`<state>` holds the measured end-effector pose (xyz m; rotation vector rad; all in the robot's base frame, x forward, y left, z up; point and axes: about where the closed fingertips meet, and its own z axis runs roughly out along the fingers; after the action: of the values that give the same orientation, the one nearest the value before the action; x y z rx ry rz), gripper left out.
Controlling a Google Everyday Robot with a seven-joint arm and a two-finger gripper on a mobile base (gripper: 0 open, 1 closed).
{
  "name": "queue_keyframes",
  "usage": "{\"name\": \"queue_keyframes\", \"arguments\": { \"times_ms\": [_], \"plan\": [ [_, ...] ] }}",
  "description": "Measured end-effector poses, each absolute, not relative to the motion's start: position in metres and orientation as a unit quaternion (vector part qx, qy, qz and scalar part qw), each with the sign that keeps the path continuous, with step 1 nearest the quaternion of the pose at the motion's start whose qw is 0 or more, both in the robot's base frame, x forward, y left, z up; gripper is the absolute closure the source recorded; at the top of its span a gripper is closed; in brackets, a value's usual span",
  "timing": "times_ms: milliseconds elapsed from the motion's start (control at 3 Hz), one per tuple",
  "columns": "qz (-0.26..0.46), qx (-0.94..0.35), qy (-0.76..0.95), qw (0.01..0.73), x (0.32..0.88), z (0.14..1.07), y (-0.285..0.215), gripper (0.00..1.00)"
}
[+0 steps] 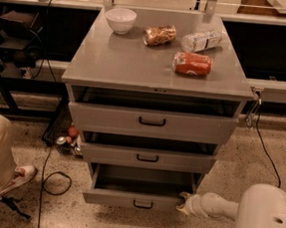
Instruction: Open bottom drawer
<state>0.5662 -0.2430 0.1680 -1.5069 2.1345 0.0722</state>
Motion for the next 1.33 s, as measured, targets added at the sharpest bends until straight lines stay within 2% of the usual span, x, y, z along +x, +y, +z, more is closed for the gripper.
{"name": "queue_keyframes", "arguments": {
  "times_ms": [1000, 1333],
  "plan": [
    [0.027, -0.556, 0.788, 0.261, 0.566, 0.1679, -0.243, 1.0],
    [0.027, -0.556, 0.788, 0.261, 0.5659, 0.1678, -0.2429, 0.79]
  ]
}}
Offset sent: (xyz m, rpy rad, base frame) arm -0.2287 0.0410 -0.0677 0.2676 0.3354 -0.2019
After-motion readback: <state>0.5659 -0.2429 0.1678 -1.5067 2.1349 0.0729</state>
